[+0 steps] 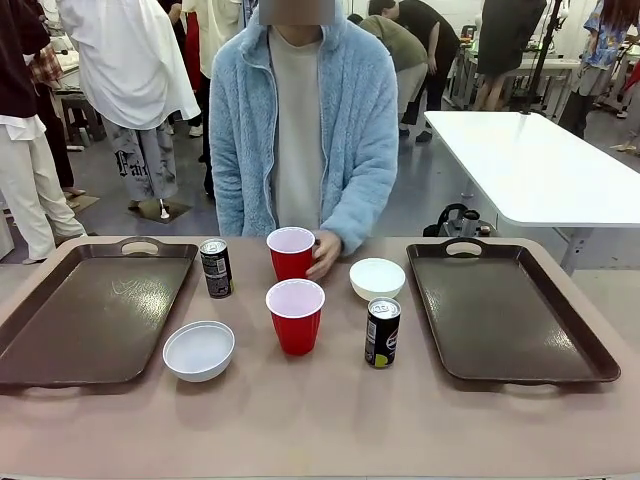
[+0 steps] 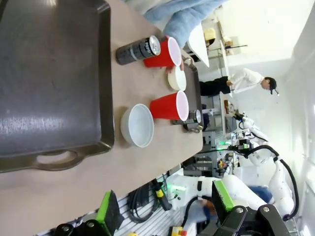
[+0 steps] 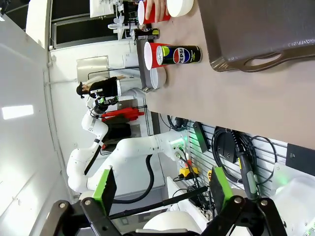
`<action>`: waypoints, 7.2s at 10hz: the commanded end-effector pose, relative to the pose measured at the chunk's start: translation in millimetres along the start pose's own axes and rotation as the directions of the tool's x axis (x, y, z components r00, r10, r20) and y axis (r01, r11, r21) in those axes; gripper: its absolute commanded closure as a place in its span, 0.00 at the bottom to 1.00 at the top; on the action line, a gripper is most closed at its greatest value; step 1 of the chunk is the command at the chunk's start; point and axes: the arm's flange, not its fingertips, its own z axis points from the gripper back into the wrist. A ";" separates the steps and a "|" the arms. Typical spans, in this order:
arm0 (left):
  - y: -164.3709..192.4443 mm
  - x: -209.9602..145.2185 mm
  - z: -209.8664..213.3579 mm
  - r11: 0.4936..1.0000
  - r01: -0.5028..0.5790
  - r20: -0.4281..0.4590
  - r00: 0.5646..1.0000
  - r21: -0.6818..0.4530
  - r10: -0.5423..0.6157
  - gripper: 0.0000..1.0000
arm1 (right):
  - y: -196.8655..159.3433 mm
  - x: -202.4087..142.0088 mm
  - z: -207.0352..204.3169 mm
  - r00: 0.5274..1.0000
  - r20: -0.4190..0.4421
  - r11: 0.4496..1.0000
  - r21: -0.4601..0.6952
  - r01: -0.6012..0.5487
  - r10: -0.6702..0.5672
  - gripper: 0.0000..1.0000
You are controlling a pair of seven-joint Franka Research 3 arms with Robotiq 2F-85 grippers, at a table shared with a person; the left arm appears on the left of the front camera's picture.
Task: Prepare tableware on both trays.
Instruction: Pick up a Picnic Bowl from the table and place it on a Handle tray.
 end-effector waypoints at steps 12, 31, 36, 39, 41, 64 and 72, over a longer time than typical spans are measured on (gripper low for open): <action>0.3 -0.1 1.6 1.000 -0.002 0.004 1.000 -0.020 0.003 0.00 | 0.8 -0.5 1.1 1.000 0.003 1.000 0.015 -0.007 0.007 0.00; -110.6 12.5 -265.0 0.522 0.440 -0.376 0.898 0.730 -0.231 0.00 | 0.8 -0.5 1.1 1.000 0.003 1.000 0.015 -0.007 0.007 0.00; -97.7 -5.3 -335.2 0.461 0.513 -0.470 0.856 0.724 -0.214 0.00 | 0.8 -0.5 1.1 1.000 0.003 1.000 0.015 -0.007 0.007 0.00; -82.6 -12.6 -349.6 0.481 0.567 -0.521 0.819 0.669 -0.241 0.00 | 0.8 -0.5 1.1 1.000 0.003 1.000 0.015 -0.007 0.007 0.00; -80.4 -9.7 -357.1 0.490 0.584 -0.526 0.808 0.648 -0.267 0.00 | 0.8 -0.5 1.1 1.000 0.003 1.000 0.015 -0.007 0.007 0.00; -126.9 98.2 -159.8 0.633 0.327 -0.232 0.945 0.701 -0.232 1.00 | 0.8 -0.5 1.1 1.000 0.003 1.000 0.015 -0.007 0.007 0.00; -70.7 67.3 -111.9 0.457 0.290 -0.270 0.956 0.841 -0.111 1.00 | 0.8 -0.5 1.1 1.000 0.003 1.000 0.015 -0.007 0.007 0.00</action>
